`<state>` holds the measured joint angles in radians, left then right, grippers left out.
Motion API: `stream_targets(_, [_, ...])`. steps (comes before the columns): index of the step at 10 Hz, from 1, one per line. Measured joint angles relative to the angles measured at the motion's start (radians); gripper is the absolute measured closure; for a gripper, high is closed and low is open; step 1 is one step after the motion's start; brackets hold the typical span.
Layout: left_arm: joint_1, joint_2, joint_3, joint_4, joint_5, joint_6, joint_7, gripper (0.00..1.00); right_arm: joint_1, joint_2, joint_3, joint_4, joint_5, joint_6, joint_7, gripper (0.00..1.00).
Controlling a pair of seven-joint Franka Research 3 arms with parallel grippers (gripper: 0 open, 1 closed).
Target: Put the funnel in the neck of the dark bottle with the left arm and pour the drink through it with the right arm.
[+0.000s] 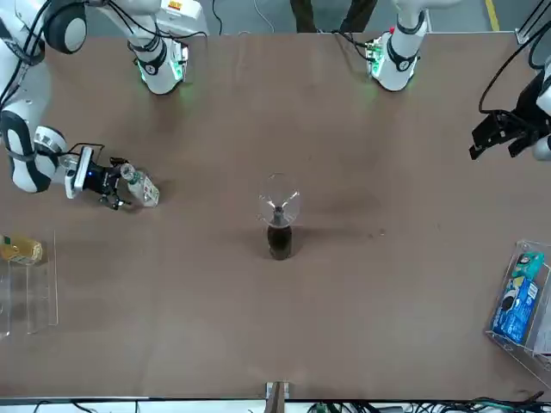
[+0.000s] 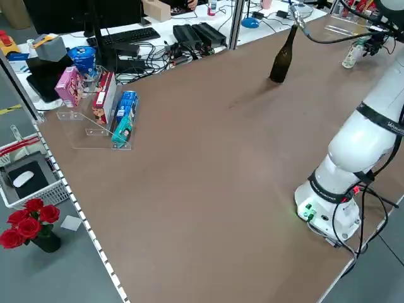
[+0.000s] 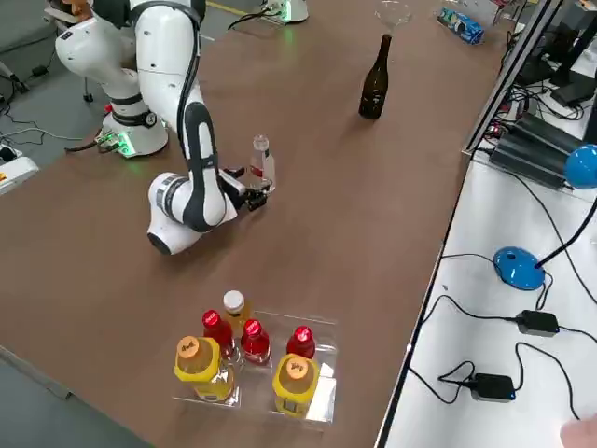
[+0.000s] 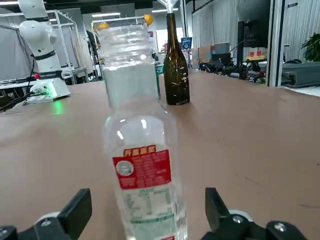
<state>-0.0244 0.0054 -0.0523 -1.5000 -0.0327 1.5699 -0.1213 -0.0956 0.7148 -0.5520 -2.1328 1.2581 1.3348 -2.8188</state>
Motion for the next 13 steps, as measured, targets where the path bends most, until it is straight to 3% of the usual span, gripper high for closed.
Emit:
stream_targets(4, [-0.001,0.000,-0.002,0.000,0.000,0.000,0.000,0.02,0.015,-0.010,-0.114,0.006,-0.092,-0.068,0.050,0.00])
stream_targets(6, [-0.001,0.000,-0.003,0.000,0.000,0.000,0.000,0.02,0.033,-0.064,-0.147,0.017,-0.118,-0.069,0.111,0.00])
stream_targets(10, [-0.003,0.003,-0.004,0.000,0.000,0.000,-0.002,0.02,0.062,-0.262,-0.161,0.086,-0.236,0.015,0.417,0.00])
stream_targets(13, [-0.003,0.006,-0.003,0.001,0.000,0.000,-0.005,0.02,0.069,-0.512,-0.144,0.106,-0.439,0.135,0.792,0.00])
